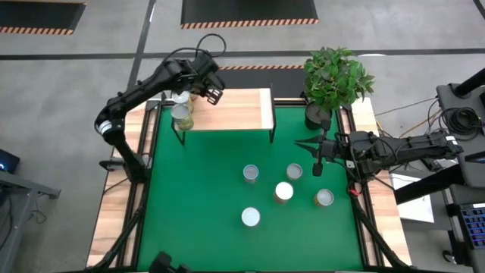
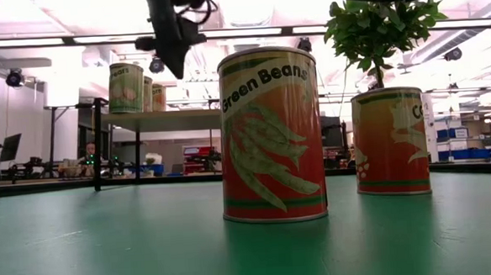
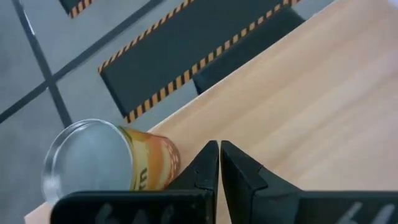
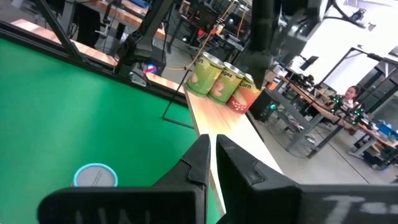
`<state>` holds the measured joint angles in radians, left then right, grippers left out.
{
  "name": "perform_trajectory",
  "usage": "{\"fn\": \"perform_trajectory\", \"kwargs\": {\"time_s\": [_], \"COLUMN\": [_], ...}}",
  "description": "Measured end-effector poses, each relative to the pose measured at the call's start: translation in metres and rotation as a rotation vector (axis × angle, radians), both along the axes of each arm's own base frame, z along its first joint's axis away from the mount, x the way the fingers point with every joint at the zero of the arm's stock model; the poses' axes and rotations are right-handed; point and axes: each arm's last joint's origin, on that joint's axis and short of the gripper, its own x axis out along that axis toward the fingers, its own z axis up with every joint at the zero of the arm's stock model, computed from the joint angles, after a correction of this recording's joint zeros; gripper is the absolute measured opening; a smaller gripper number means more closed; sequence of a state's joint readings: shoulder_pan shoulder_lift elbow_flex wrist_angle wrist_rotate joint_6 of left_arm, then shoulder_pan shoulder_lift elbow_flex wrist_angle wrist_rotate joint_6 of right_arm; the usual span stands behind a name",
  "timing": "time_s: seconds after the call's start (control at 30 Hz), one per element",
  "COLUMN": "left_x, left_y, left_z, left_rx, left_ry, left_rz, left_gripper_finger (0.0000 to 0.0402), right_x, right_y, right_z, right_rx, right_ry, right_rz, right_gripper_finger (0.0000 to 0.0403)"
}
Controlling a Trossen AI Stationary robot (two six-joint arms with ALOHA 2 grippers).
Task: Pick and place cans onto a shelf
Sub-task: Adjust the corn can on the shelf
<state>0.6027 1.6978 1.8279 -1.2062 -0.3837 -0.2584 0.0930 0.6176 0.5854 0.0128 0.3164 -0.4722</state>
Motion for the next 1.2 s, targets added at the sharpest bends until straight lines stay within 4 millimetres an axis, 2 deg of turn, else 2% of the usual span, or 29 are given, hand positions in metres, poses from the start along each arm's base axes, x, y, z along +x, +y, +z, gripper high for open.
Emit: {"fn": "perform_trajectory", "kwargs": {"time_s": [0.13,0.33,0.73,1.2], "left_x": [0.0,-0.002,-0.009,-0.01], "left_y": [0.014,0.022,0.023,0.019], "left_z": [-0.01,-0.015,-0.017,-0.014], "left_rx": [0.013,0.056,0.085,0.09], "left_ry": [0.037,0.097,0.196,0.186], "left_rz": [0.037,0.079,0.139,0.137], "left_gripper_finger": [0.0,0.0,0.0,0.0], "right_x": [0.0,0.0,0.0,0.0], "right_y": [0.0,0.0,0.0,0.0], "right_z": [0.0,0.0,0.0,-0.001], "right_rx": [0.0,-0.001,-0.001,-0.002], "right_ry": [0.001,0.002,0.005,0.008], "right_rz": [0.0,-0.001,-0.002,-0.002], "right_gripper_finger": [0.0018,0.0018,0.0018,0.0018]}}
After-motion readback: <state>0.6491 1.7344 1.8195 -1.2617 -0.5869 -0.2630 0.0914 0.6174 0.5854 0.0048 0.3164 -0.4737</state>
